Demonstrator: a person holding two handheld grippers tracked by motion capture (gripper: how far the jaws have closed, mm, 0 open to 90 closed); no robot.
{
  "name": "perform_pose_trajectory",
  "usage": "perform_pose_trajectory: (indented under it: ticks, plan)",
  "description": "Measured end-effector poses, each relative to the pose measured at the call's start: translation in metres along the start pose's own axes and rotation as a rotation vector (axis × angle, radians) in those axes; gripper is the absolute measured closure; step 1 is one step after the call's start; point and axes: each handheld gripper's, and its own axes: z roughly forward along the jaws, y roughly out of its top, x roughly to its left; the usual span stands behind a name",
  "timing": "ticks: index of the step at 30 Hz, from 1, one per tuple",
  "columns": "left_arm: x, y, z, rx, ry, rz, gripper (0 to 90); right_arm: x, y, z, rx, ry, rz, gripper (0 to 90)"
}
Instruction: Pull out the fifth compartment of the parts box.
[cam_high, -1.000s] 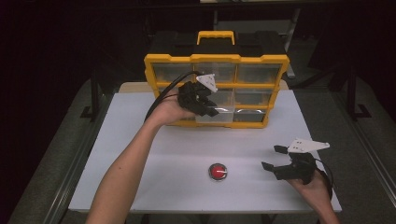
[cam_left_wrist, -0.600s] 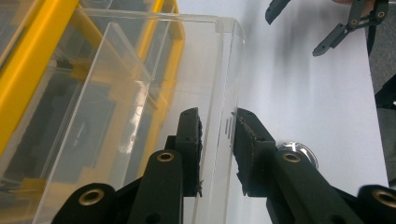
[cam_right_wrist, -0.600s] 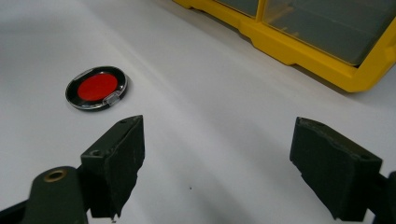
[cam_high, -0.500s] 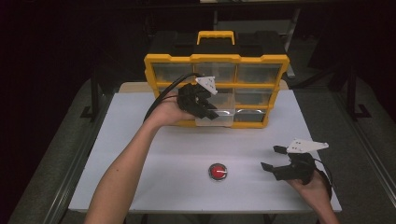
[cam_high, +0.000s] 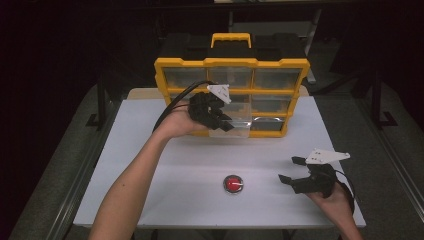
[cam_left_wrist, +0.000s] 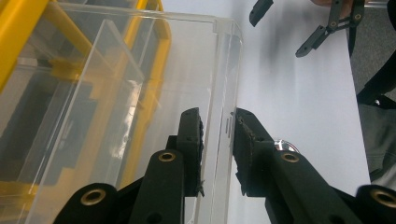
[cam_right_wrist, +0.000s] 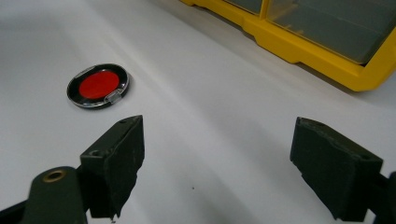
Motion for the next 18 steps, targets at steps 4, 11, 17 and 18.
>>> perform_pose_trajectory:
  ticks: [4,11,17,18]
  plan:
    - [-0.002,0.000,0.003,0.009,0.010,0.002,71.6,0.001,0.000,0.000,0.002,0.002,-0.001,16.7]
    - [-0.004,0.000,-0.003,-0.040,0.000,-0.007,63.0,0.001,0.000,0.002,0.011,0.007,-0.001,16.7]
    - [-0.007,0.000,-0.017,-0.120,-0.009,-0.019,57.2,0.001,-0.001,0.001,0.014,0.000,0.001,16.6]
    - [-0.008,0.000,-0.020,-0.138,-0.011,-0.020,56.6,0.000,-0.001,0.002,0.014,-0.002,0.002,16.5]
